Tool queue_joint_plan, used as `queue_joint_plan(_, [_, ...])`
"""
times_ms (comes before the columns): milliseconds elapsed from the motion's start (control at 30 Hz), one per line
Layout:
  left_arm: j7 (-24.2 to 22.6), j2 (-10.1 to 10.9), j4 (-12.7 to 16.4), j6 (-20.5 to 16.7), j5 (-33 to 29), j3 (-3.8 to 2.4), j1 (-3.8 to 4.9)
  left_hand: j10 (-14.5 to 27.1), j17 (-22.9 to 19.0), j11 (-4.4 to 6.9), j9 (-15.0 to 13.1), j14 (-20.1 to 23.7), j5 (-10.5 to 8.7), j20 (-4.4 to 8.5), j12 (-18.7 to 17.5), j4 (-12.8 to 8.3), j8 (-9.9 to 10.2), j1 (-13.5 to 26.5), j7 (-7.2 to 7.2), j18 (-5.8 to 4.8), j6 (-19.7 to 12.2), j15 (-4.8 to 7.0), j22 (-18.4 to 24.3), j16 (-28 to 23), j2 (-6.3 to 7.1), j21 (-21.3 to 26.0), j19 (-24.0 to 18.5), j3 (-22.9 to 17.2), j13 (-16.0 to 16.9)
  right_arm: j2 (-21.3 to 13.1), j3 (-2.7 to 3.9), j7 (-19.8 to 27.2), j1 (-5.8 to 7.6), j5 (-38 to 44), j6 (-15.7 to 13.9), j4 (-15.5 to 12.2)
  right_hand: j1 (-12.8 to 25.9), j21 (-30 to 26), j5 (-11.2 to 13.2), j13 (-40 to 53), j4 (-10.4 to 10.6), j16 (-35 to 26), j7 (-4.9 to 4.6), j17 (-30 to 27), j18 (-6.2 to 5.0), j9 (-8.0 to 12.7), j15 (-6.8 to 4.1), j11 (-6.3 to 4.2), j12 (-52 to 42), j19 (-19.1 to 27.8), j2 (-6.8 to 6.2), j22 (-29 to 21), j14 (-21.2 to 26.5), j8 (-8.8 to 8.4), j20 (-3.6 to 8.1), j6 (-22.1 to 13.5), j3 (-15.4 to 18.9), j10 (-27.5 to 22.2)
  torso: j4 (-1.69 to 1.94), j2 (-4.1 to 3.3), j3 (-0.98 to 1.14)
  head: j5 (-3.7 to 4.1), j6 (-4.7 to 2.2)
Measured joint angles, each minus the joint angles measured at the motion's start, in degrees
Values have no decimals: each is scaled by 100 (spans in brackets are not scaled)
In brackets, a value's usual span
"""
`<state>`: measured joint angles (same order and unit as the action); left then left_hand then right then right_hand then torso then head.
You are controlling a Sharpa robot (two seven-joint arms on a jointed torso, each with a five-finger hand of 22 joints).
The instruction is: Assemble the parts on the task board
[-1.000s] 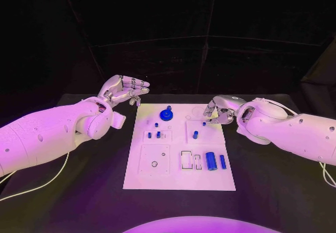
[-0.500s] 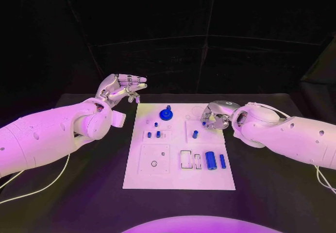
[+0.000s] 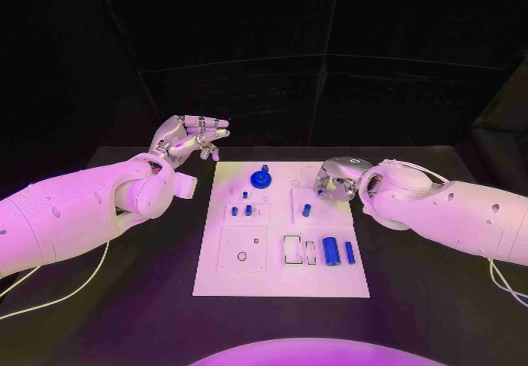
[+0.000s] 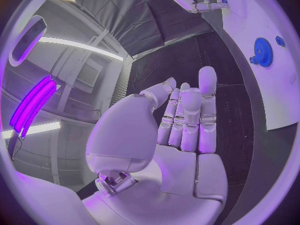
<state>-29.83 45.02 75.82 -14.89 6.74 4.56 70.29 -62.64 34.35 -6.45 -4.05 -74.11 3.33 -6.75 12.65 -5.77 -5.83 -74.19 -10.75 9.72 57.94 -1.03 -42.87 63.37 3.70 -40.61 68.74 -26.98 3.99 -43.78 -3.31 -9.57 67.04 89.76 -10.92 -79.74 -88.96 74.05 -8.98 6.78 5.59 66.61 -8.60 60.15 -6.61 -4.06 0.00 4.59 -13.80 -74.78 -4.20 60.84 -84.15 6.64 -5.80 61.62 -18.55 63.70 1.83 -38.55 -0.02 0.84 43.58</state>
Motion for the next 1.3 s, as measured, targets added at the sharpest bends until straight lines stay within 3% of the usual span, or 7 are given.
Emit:
queue_joint_plan(33, [0, -1, -7, 0, -3, 0, 0, 0, -6, 0, 0, 14, 0, 0, 0, 0, 0, 0, 0, 0, 0, -14, 0, 0, 0, 0, 0, 0, 0, 7, 2, -14, -3, 26, -5, 0, 0, 27, 32, -5, -26, 0, 2, 9, 42, 0, -4, -8, 0, -8, 0, 26, 2, 0, 9, 17, -61, 32, -1, -1, 0, 0, 3])
queue_joint_plan(300, [12, -4, -46, 4, -19, 0, 0, 0, -25, 0, 0, 20, 0, 0, 0, 0, 0, 0, 0, -1, 0, -21, 6, 0, 0, 10, 0, 0, 0, 36, 6, -137, -29, 279, -48, -41, -3, 179, 280, -124, -404, 73, 13, 36, 42, -6, -23, 20, 17, -38, -42, 235, 21, 18, 39, 189, -821, 225, -1, 0, 0, 18, 20])
queue_joint_plan(400, [19, -6, -54, 5, -21, 0, 0, 0, -42, 0, 0, 20, 0, 0, 0, 0, 0, -1, 0, -1, 0, -21, 10, -25, 0, 40, 0, 0, -1, 38, 3, -183, -40, 362, -89, -57, 180, 245, 289, -174, -556, 97, 21, 7, 41, -2, -23, 10, 62, -38, -207, 293, 21, -16, 39, 242, -1207, 276, -1, 2, 1, 19, 20])
queue_joint_plan(533, [37, -6, -66, 11, -23, 0, 0, 0, -73, 0, 0, 57, 0, -16, 26, 19, 0, -1, 1, -2, 0, -15, 21, -36, 1, 40, -17, 19, -1, 12, -11, -234, -64, 462, -191, -111, 322, 270, 249, -217, -725, 96, 17, -9, 41, -2, -22, 30, 84, -38, -226, 324, 21, -50, 39, 245, -1455, 297, 0, 4, 1, 22, 17])
queue_joint_plan(700, [76, -6, -83, 25, -26, 0, 0, 0, -134, 0, 0, 62, 0, -16, 44, 25, 0, -1, 0, -2, 0, -20, 34, -63, 1, 56, -17, 25, -1, -76, -35, -270, -99, 558, -366, -216, 396, 288, 81, -226, -831, 128, 1, -9, 41, 0, -22, 29, 125, -38, -258, 363, 21, -51, 39, 262, -1577, 297, 1, 3, 1, 22, 20])
queue_joint_plan(800, [103, -6, -95, 42, -28, 0, 0, 12, -167, 12, -1, 95, 0, -16, 44, 35, 0, -1, 0, -2, 0, -28, 38, -86, 1, 67, -17, 35, -1, -144, -42, -287, -108, 598, -489, -306, 402, 315, 57, -209, -857, 128, 2, -9, 40, 13, -22, -70, 122, -38, -265, 379, 21, -67, 38, 260, -1620, 397, 2, 4, 1, 23, 20])
queue_joint_plan(1300, [230, -42, -108, 170, -32, 1, 0, 41, -318, 1, -1, 165, 0, -33, 67, 39, -22, -1, 1, -2, 0, -42, 72, -153, 1, 111, -34, 73, -2, -458, -34, -300, -106, 670, -1075, -757, 575, 388, 66, -218, -885, 182, -19, 33, 40, -3, -22, -60, 116, -79, -303, 492, 21, -66, 39, 281, -1649, 427, 9, 9, -7, 41, 27])
